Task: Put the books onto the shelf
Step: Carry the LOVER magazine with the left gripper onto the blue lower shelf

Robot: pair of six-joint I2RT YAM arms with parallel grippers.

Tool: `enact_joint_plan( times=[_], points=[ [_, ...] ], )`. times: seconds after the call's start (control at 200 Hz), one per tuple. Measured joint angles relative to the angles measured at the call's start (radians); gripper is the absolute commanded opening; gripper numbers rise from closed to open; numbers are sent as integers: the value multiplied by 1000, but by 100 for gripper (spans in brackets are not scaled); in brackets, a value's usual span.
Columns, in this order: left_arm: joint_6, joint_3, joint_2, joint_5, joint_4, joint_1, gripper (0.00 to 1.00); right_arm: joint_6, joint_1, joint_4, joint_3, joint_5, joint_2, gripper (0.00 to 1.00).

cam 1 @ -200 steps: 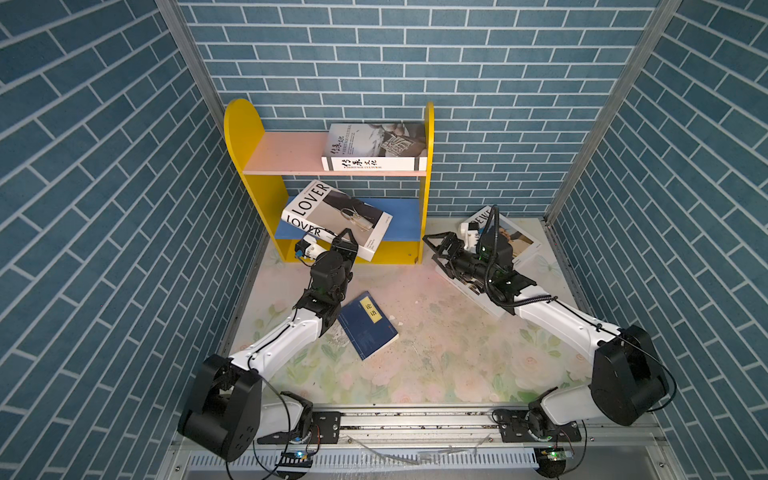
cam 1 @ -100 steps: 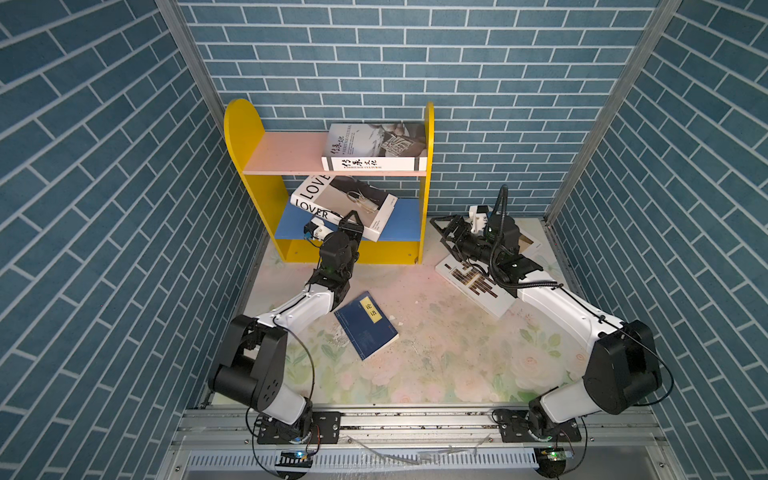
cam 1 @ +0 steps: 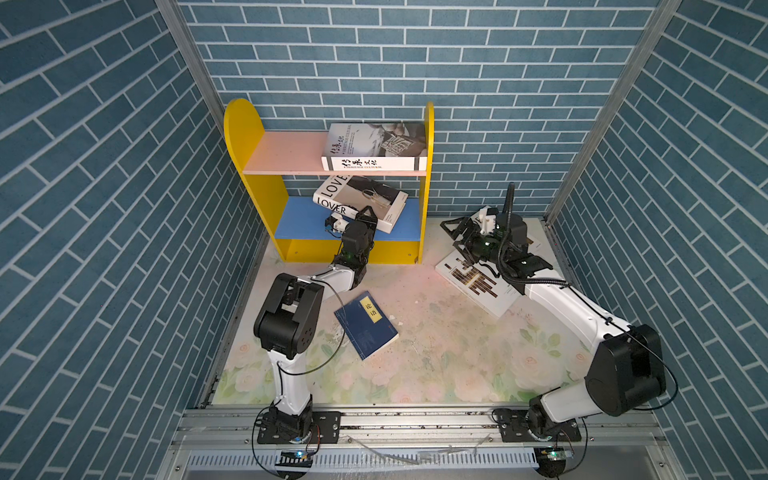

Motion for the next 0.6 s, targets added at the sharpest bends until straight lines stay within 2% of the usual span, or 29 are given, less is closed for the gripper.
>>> enact_joint_plan(
  times=[0.185,0.38,0.6],
  points=[
    [-26,43,43,-31,-9,-43,45,-10,-27,-31,0,3,-34,98],
    [-47,66,58,-57,-52,-95,73,-17,-50,-44,0,-2,-35,98],
    [-71,68,47,-51,-145,-131,90,-17,-66,-40,-2,-14,-35,98]
  ],
)
